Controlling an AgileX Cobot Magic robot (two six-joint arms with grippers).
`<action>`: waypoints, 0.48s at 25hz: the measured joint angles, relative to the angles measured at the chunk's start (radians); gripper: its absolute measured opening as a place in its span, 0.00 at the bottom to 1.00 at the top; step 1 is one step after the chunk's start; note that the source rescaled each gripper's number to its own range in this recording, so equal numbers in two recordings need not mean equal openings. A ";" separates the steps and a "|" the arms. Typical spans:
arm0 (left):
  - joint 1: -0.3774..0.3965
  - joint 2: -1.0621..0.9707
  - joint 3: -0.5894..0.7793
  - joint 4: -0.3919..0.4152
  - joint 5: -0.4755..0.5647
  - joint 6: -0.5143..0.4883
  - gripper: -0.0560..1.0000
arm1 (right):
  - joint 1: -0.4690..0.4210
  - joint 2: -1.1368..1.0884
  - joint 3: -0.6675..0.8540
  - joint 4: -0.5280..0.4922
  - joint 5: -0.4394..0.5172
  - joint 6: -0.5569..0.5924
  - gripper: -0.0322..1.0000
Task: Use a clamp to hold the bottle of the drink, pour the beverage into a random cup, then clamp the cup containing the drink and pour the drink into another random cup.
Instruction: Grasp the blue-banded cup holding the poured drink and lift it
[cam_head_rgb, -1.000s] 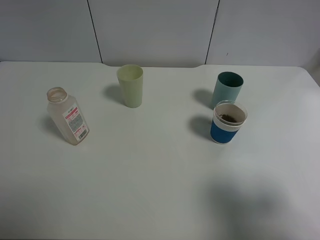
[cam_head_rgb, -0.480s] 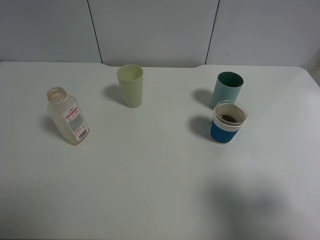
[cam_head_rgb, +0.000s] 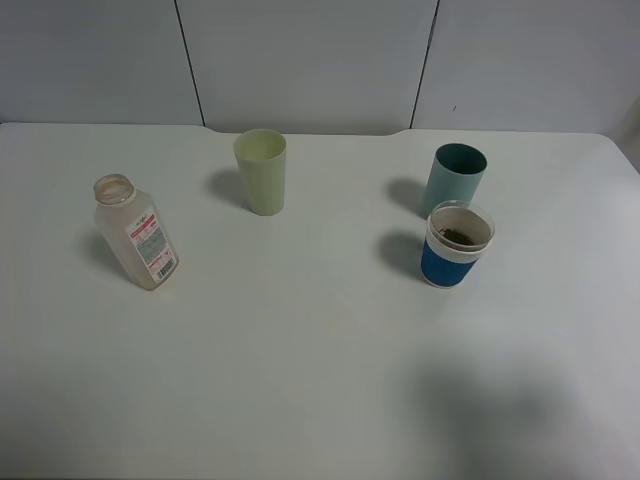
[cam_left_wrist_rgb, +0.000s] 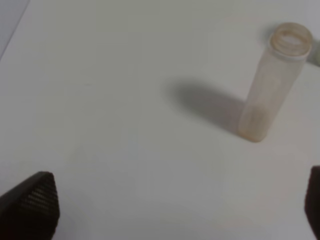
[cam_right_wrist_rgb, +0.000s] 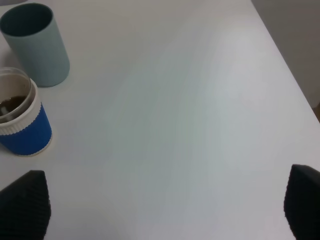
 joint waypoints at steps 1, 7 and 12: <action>0.000 0.000 0.000 0.000 0.000 0.000 1.00 | 0.000 0.000 0.000 0.000 0.000 0.000 0.81; 0.000 0.000 0.000 0.000 0.000 0.000 1.00 | 0.000 0.000 0.000 0.000 0.000 0.000 0.81; 0.000 0.000 0.000 0.000 0.000 0.000 1.00 | 0.000 0.000 0.000 0.000 0.000 0.000 0.81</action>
